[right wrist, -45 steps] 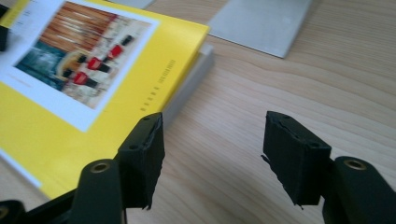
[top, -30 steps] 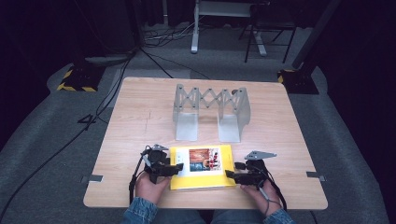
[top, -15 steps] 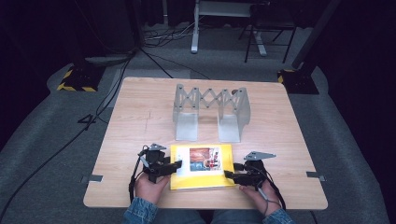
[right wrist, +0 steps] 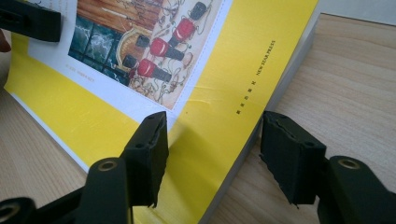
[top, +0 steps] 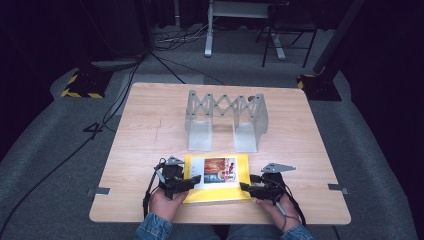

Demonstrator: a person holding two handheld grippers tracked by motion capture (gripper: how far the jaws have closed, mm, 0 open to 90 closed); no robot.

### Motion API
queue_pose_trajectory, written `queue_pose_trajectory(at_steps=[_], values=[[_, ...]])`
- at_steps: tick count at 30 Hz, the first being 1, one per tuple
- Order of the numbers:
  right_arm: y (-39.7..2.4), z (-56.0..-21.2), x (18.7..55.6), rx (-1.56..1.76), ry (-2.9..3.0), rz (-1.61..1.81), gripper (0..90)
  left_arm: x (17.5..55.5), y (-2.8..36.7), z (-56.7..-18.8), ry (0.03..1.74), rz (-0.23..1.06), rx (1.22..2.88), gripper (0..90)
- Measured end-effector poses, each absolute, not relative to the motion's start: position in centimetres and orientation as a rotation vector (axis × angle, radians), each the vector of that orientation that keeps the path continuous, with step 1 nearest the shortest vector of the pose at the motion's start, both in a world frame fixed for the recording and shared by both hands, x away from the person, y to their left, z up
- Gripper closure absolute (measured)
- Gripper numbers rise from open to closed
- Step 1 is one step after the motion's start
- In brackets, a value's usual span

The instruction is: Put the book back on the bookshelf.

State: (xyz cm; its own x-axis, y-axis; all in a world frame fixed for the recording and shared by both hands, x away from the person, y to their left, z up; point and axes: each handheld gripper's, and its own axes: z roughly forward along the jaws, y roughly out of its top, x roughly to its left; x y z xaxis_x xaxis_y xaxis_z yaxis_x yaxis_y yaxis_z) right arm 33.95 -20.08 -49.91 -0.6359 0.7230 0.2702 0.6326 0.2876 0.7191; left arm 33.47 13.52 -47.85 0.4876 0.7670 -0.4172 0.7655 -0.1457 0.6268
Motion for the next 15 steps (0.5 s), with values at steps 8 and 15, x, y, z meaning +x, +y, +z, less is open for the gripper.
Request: queue_pose_trajectory(at_steps=[8,15], values=[[-19.9,-49.7,33.8,1.233,2.425,1.252,40.5,33.2,13.7,-47.1,1.195,-0.054,1.907,81.1],[-19.9,-49.0,33.1,1.124,2.374,1.225,38.9,32.9,13.6,-44.9,1.107,-0.039,1.910,83.0]])
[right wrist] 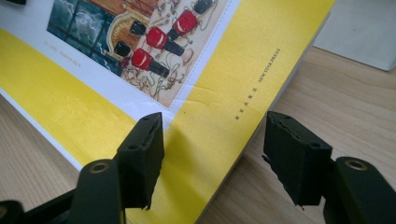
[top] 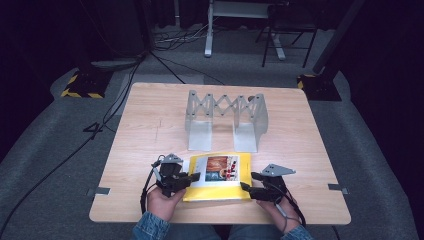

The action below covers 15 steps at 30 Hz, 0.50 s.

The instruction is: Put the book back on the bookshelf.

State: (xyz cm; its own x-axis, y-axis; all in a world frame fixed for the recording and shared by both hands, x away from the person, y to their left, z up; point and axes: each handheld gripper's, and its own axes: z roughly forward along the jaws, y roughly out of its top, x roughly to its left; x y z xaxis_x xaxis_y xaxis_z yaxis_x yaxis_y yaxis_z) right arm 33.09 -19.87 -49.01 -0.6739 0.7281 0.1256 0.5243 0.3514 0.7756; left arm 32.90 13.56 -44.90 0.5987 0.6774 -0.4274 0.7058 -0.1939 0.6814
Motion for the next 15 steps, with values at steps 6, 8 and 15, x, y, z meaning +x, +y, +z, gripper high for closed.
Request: queue_pose_trajectory(at_steps=[6,8,15], values=[[-20.4,-47.8,31.8,1.071,2.306,1.255,38.9,32.6,12.7,-43.2,1.048,-0.013,1.921,83.8],[-20.5,-47.2,30.8,1.017,2.264,1.261,39.0,32.6,12.5,-42.7,1.028,-0.007,1.920,84.0],[-20.3,-46.4,29.1,0.876,2.207,1.212,36.2,32.6,11.9,-40.9,0.967,0.005,1.916,84.3]])
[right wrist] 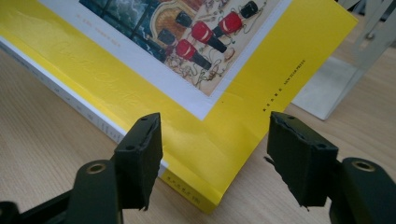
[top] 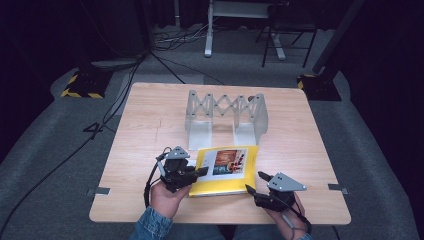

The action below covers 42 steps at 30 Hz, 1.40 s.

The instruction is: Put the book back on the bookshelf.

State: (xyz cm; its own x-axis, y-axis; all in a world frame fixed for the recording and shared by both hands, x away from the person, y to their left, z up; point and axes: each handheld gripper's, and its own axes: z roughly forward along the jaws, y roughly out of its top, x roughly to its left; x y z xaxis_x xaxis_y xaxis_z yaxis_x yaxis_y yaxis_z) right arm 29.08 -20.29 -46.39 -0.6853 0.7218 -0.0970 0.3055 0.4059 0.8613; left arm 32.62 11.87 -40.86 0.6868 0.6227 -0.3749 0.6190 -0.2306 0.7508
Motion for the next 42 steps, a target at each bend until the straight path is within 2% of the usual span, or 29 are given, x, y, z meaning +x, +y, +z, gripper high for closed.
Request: queue_pose_trajectory(at_steps=[8,20,35,37,41,42], values=[[-18.5,-46.4,27.6,0.742,2.191,1.096,34.1,32.8,11.8,-39.2,0.932,-0.006,1.888,84.4],[-13.9,-47.8,27.7,0.484,2.150,0.872,30.6,33.1,11.7,-38.8,0.918,-0.076,1.876,84.4],[-11.0,-51.1,28.0,0.289,1.894,0.610,17.7,33.0,11.0,-39.0,0.900,-0.125,1.889,84.5],[-10.9,-51.4,28.3,0.280,1.905,0.594,20.7,33.1,10.9,-39.2,0.911,-0.122,1.893,84.5],[-10.5,-51.4,29.0,0.257,1.915,0.567,35.4,33.5,11.4,-40.0,0.946,-0.143,1.875,84.5],[-10.5,-51.4,29.1,0.255,1.916,0.566,36.8,33.6,11.6,-40.1,0.951,-0.147,1.872,84.5]])
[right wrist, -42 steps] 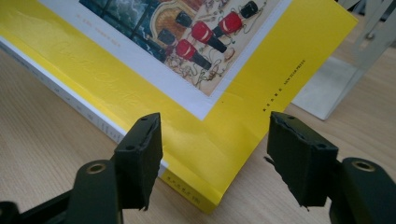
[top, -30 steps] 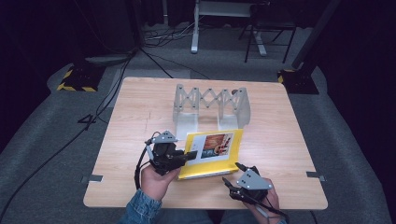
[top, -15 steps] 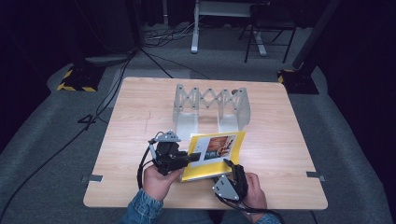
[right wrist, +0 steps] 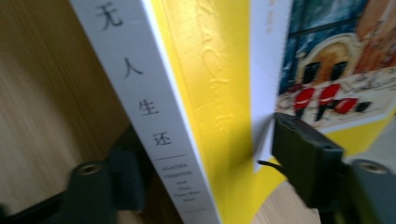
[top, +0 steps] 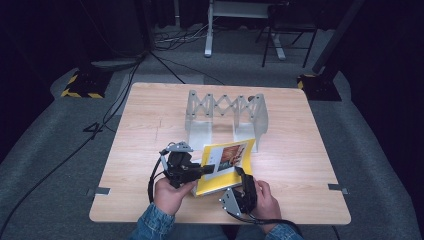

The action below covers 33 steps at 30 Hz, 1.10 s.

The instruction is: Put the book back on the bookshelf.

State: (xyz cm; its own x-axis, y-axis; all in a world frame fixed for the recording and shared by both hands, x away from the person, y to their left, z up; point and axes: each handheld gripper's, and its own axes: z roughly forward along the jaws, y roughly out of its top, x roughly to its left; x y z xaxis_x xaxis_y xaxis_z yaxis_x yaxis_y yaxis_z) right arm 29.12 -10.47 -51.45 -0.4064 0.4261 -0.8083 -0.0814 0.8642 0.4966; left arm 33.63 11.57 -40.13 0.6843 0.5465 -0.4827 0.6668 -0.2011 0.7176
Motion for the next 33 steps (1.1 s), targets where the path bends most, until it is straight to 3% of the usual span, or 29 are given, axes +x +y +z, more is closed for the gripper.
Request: queue_pose_trajectory(at_steps=[3,5,8,14,19,23,27,33], values=[[-10.0,-51.6,29.5,0.228,1.926,0.544,48.6,33.7,11.8,-40.4,0.979,-0.143,1.870,84.4],[-9.8,-51.8,29.4,0.189,1.934,0.525,61.9,33.8,11.9,-40.4,0.993,-0.134,1.873,84.2],[-9.8,-51.8,29.2,0.168,1.930,0.519,68.8,33.8,12.1,-40.5,1.010,-0.136,1.871,84.0],[-9.9,-51.8,29.1,0.125,1.914,0.500,73.1,34.1,12.6,-40.6,1.046,-0.138,1.857,80.0],[-10.6,-50.9,28.9,0.156,1.913,0.564,75.3,34.7,14.3,-40.9,1.105,-0.179,1.776,60.1],[-10.7,-50.5,29.0,0.179,1.929,0.582,75.8,34.6,15.5,-40.6,1.125,-0.131,1.741,51.5],[-11.2,-49.8,28.9,0.203,1.927,0.622,76.1,34.4,17.7,-40.3,1.127,-0.130,1.660,49.4],[-12.8,-48.1,28.9,0.313,1.930,0.754,76.3,33.5,21.4,-39.4,1.144,-0.029,1.500,48.5]])
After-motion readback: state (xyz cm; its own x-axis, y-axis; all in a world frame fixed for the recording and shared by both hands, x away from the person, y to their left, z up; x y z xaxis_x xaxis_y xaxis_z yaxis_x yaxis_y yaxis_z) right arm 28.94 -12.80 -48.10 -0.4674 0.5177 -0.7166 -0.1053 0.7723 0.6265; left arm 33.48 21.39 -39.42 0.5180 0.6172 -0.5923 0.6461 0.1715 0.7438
